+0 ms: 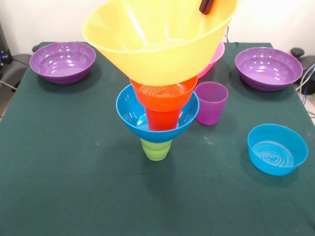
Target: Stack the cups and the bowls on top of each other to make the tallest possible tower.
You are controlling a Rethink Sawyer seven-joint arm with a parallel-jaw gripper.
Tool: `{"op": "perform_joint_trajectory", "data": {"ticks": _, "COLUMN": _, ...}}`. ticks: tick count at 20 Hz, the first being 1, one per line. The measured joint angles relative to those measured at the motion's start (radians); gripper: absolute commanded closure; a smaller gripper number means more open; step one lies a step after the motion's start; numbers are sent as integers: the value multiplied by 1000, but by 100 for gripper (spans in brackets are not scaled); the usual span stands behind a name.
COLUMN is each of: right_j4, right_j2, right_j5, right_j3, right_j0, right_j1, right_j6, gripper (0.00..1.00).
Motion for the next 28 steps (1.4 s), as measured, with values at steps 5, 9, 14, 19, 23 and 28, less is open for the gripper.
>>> {"op": "perform_joint_trajectory", "data": {"ticks": 5, "right_j4": 1, "right_j2": -5, "right_j5": 0, "right_j3": 0, "right_j0": 1, "right_j1": 0, "right_j6": 0, "gripper": 100}}
{"op": "perform_joint_trajectory", "data": {"ticks": 9, "right_j4": 2, "right_j2": -11, "right_j5": 0, "right_j3": -1, "right_j0": 1, "right_j1": 2, "right_j6": 0, "gripper": 100}}
{"op": "perform_joint_trajectory", "data": {"ticks": 14, "right_j4": 2, "right_j2": -16, "right_j5": 0, "right_j3": -1, "right_j0": 3, "right_j1": 10, "right_j6": 0, "gripper": 100}}
{"op": "perform_joint_trajectory", "data": {"ticks": 19, "right_j4": 2, "right_j2": -22, "right_j5": 0, "right_j3": -1, "right_j0": 9, "right_j1": 25, "right_j6": 0, "gripper": 100}}
{"op": "perform_joint_trajectory", "data": {"ticks": 23, "right_j4": 5, "right_j2": -27, "right_j5": 0, "right_j3": -3, "right_j0": 18, "right_j1": 39, "right_j6": 0, "gripper": 100}}
{"op": "perform_joint_trajectory", "data": {"ticks": 28, "right_j4": 8, "right_j2": -34, "right_j5": 0, "right_j3": -11, "right_j0": 28, "right_j1": 51, "right_j6": 0, "gripper": 100}}
